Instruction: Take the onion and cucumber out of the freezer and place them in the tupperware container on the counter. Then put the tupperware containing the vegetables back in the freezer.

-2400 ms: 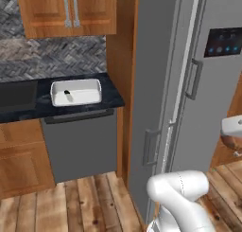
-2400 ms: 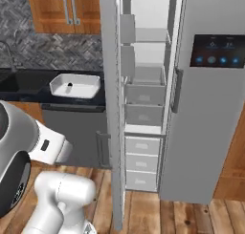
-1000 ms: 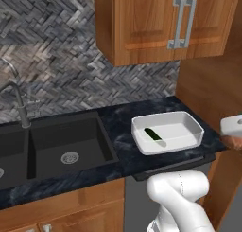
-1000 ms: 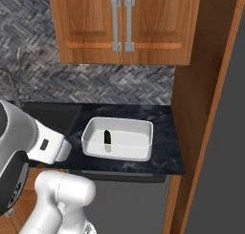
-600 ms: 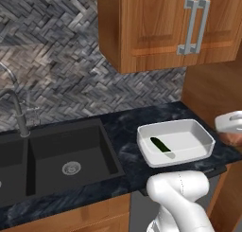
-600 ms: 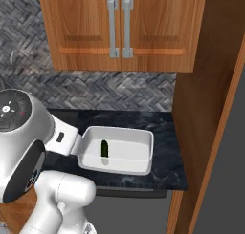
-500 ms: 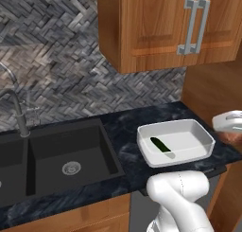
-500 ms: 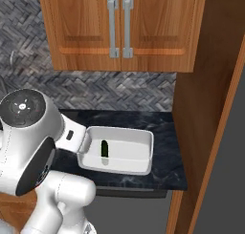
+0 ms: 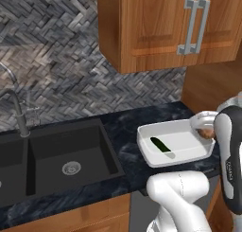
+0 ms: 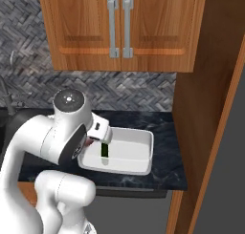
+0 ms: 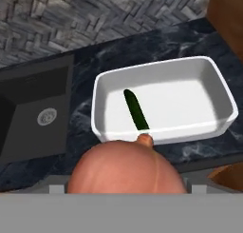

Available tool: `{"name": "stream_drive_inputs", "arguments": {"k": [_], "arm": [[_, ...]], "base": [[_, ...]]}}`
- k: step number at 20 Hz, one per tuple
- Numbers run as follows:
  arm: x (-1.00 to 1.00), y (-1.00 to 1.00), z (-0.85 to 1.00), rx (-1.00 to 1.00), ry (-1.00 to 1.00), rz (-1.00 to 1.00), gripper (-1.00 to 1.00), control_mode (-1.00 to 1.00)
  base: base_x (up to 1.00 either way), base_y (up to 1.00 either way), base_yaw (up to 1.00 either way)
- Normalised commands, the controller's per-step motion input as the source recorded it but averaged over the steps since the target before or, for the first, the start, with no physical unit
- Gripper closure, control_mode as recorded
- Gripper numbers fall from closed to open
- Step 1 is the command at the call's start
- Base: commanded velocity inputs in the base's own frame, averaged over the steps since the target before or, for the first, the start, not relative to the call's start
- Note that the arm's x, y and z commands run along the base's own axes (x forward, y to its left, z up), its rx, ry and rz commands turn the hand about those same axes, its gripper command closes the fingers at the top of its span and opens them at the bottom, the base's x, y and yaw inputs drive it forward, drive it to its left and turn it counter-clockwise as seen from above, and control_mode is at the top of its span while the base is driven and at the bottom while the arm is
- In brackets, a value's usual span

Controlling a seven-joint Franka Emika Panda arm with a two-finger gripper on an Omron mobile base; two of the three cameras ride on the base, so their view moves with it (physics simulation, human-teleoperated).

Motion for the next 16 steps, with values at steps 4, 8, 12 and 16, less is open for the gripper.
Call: {"name": "stream_drive_inputs", "arguments": {"k": [4,8,12,16], "arm": [[0.88,-0.04,-0.71,-0.05,0.16,0.00,1.00,-1.00],[0.72,-0.09,-0.75,-0.01,0.17,0.00,1.00,-1.00],[0.75,-0.15,-0.68,0.00,0.12,0.01,1.00,-1.00],[0.62,-0.16,-0.52,0.00,0.06,0.03,1.00,-1.00]], "base": [[0.00,0.00,0.00],[0.00,0.00,0.00],[0.00,0.00,0.00],[0.00,0.00,0.00]]}}
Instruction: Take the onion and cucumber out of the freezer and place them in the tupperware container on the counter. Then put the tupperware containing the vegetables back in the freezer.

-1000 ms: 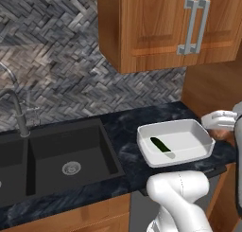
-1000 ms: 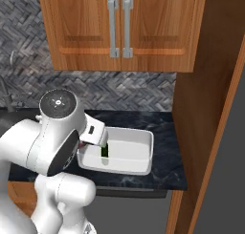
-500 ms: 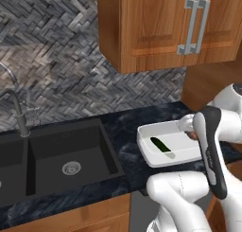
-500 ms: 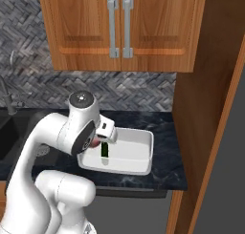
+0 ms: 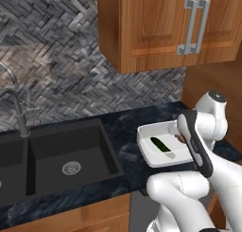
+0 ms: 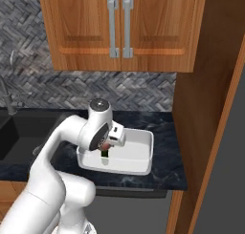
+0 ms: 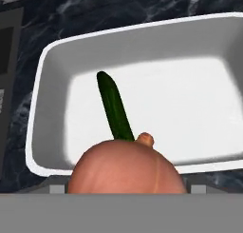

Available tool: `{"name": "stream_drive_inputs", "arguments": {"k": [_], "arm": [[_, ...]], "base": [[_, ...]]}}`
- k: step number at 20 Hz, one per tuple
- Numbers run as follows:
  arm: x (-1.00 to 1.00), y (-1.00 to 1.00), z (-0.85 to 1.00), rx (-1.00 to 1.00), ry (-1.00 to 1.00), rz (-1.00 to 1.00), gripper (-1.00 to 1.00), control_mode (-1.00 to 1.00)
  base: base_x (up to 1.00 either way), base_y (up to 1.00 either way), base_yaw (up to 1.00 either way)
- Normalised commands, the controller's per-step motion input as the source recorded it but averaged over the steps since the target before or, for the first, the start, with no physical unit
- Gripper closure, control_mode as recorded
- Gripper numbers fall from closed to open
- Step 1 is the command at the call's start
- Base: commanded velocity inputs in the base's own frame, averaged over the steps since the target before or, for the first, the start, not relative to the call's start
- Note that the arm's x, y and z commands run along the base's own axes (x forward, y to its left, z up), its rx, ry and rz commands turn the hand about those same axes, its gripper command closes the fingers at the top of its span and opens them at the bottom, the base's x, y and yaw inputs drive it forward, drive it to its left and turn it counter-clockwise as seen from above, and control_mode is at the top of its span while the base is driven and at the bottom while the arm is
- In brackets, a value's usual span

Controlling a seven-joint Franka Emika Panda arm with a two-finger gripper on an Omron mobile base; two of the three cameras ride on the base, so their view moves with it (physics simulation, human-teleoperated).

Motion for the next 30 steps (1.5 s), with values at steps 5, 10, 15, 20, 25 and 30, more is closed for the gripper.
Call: {"name": "stream_drive_inputs", "arguments": {"k": [5,10,15,20,25,30], "arm": [[0.50,-0.19,-0.42,0.00,0.03,0.05,1.00,-1.00],[0.35,-0.11,-0.44,0.00,0.05,0.05,1.00,-1.00],[0.36,0.00,-0.40,0.00,0.09,0.05,-1.00,-1.00],[0.10,-0.03,-0.07,0.00,0.01,0.05,-1.00,-1.00],[-0.08,-0.11,0.05,0.00,0.00,0.03,-1.00,-1.00],[-0.30,-0.15,0.34,0.00,-0.04,0.00,-1.00,-1.00]], "base": [[0.00,0.00,0.00],[0.00,0.00,0.00],[0.00,0.00,0.00],[0.00,0.00,0.00],[0.00,0.00,0.00],[0.00,0.00,0.00]]}}
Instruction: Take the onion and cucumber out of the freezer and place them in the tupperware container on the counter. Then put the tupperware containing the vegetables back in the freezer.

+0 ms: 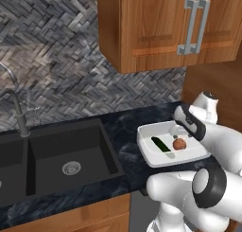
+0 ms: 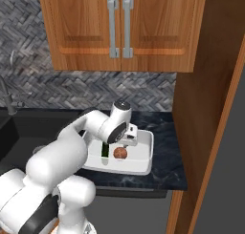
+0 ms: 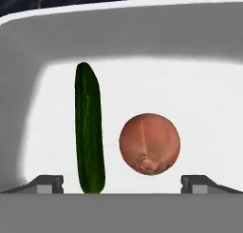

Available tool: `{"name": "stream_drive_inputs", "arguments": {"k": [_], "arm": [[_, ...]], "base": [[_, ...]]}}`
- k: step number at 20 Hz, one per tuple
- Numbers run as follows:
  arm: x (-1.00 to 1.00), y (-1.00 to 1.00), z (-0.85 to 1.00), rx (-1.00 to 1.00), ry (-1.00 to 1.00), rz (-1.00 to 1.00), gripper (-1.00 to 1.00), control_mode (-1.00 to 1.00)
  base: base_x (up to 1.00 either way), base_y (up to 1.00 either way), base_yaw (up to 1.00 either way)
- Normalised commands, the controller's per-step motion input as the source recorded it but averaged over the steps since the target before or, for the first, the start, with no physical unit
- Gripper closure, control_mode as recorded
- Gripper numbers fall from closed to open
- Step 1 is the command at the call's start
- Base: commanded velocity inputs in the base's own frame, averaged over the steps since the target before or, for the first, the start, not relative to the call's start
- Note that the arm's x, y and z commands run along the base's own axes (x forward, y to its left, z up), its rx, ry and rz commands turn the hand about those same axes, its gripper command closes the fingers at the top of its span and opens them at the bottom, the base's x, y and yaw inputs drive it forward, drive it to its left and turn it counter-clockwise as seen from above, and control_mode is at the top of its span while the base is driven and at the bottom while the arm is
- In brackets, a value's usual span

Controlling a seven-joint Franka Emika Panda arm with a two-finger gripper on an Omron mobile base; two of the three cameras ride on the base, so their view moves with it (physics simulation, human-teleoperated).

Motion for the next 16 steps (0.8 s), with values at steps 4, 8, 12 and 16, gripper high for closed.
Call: {"name": "stream_drive_inputs", "arguments": {"k": [4,8,12,16], "arm": [[-0.52,-0.43,0.78,0.00,-0.16,0.00,-1.00,-1.00],[-0.17,-0.48,0.44,0.00,-0.06,0.00,-1.00,-1.00],[0.02,-0.48,0.02,-0.03,0.00,0.00,-1.00,-1.00],[0.07,-0.59,0.00,-0.02,0.00,0.00,-1.00,-1.00]], "base": [[0.00,0.00,0.00],[0.00,0.00,0.00],[0.00,0.00,0.00],[0.00,0.00,0.00]]}}
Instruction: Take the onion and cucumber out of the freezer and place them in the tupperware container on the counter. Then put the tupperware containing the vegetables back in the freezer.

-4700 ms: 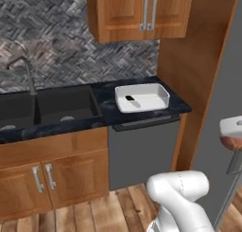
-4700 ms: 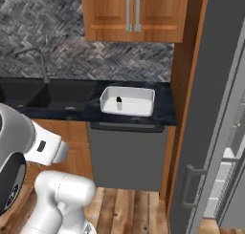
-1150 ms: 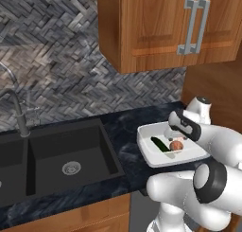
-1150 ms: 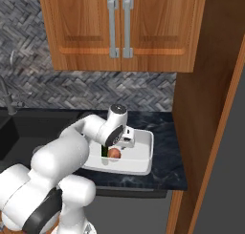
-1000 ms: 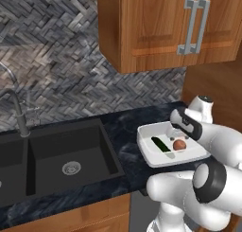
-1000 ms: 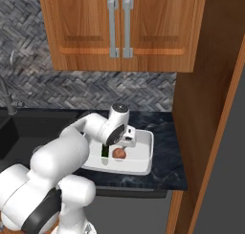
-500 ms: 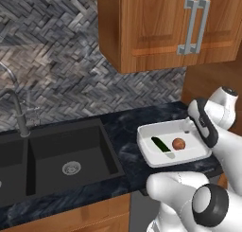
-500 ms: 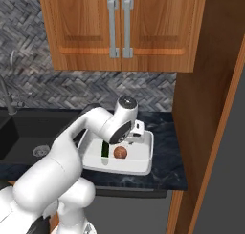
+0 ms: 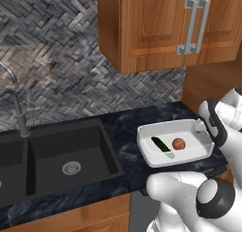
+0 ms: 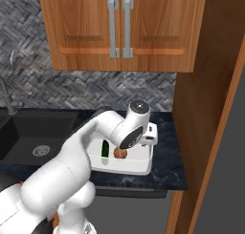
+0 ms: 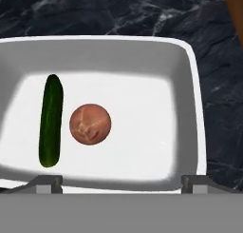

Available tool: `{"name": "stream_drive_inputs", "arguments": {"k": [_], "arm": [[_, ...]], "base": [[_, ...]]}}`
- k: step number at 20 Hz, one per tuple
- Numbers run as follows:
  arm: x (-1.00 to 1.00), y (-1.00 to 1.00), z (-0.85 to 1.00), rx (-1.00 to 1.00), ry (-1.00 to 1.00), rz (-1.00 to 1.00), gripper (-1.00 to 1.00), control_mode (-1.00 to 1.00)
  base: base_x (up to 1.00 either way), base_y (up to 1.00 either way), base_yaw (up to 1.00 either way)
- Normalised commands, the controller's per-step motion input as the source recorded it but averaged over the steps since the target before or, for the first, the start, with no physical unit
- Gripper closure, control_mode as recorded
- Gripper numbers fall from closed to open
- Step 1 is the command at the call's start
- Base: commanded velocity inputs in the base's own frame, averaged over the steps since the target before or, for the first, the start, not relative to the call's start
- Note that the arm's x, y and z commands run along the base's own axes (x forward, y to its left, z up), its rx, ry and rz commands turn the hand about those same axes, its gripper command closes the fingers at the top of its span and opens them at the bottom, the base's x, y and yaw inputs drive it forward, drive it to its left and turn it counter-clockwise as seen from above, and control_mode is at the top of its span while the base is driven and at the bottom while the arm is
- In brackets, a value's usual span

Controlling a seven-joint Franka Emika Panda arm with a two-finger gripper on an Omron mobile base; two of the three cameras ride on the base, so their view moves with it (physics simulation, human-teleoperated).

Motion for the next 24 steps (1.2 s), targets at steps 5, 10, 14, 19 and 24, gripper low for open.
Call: {"name": "stream_drive_inputs", "arguments": {"k": [5,10,14,19,24], "arm": [[0.05,-0.59,0.00,-0.01,0.00,0.00,-1.00,-1.00],[0.32,-0.31,-0.17,0.00,0.01,0.00,-1.00,-1.00],[0.52,-0.21,-0.32,0.00,0.07,0.00,-1.00,-1.00],[0.42,-0.23,-0.43,0.00,0.07,0.00,-1.00,-1.00],[0.30,-0.19,-0.45,0.00,0.09,0.00,-1.00,-1.00]], "base": [[0.00,0.00,0.00],[0.00,0.00,0.00],[0.00,0.00,0.00],[0.00,0.00,0.00],[0.00,0.00,0.00]]}}
